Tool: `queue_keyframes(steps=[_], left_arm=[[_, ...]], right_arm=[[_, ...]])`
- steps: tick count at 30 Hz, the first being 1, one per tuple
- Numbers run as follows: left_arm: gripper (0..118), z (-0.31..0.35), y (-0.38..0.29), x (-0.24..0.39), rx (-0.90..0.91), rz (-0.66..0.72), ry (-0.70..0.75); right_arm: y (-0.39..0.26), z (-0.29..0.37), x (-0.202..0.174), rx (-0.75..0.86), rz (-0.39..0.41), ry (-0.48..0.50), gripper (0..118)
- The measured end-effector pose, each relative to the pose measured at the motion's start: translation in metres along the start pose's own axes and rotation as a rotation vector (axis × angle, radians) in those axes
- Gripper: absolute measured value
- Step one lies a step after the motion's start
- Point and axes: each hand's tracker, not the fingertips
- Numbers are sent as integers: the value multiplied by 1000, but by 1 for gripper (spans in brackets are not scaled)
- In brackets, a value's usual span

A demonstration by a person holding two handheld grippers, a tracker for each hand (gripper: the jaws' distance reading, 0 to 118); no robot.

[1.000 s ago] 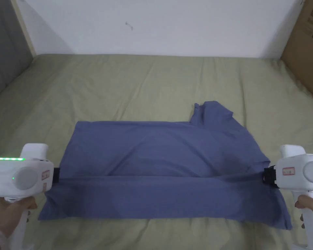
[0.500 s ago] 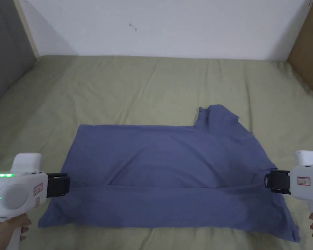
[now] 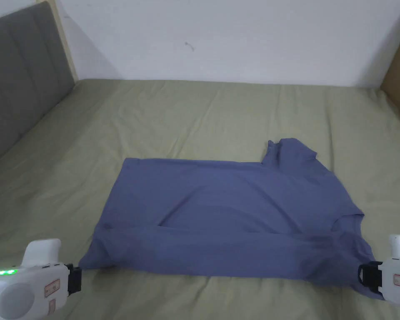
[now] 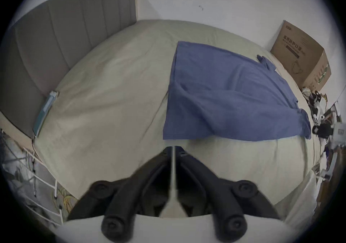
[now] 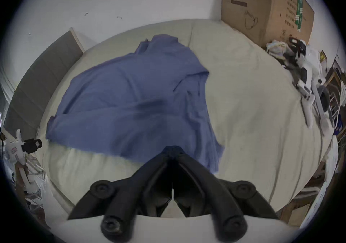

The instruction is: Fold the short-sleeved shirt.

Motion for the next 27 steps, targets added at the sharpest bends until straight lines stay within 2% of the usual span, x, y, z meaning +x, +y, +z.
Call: queue_keyframes(steps=[1, 2, 3, 4, 5, 6, 10, 11, 13, 14, 16, 17, 18, 19, 20, 23, 27], left_arm=[[18, -3, 2, -3, 11, 29, -6], [59, -6, 5, -5, 18, 54, -10], [90, -13, 11, -6, 6, 79, -22], [109, -18, 16, -6, -4, 108, -17], [113, -22, 21, -6, 12, 104, -24], [110, -26, 25, -6, 23, 102, -24], [110, -57, 40, 1, -23, 94, 6], [103, -63, 40, 4, -57, 101, -8], [80, -73, 38, 8, -92, 118, -40], [77, -76, 35, 13, -93, 70, 38], [66, -78, 34, 15, -68, 24, 29], [44, -76, 36, 15, -66, 33, 29], [15, -73, 36, 14, -49, 30, 37], [4, -65, 36, 12, -27, 18, 72], [4, -63, 36, 10, -28, 33, 37], [4, -60, 37, 16, -49, 24, 36], [4, -51, 40, 21, -47, -3, 42]], right_arm=[[-1, -1, 1, 0, -1, -3, 1], [-2, -1, 1, 1, -2, -3, 1], [-2, -1, 1, 2, -5, -3, 1], [-1, 0, 1, 2, -11, 0, 1], [0, 1, 2, 4, -14, 3, 1], [1, 1, 2, 7, -16, 3, 1], [6, 1, 4, 13, -23, -5, 1], [6, 1, 5, 13, -24, -8, 1], [6, 1, 6, 12, -26, -12, 1], [5, 0, 8, 11, -30, -14, 1], [4, -2, 10, 8, -38, -21, 1], [3, -3, 11, 8, -42, -20, 1], [2, -4, 12, 11, -47, -20, 2], [3, -6, 13, 12, -54, -23, 12], [3, -7, 14, 13, -57, -24, 33], [9, -8, 18, 23, -72, -33, 65], [19, -17, 26, 19, -83, -34, 65]])
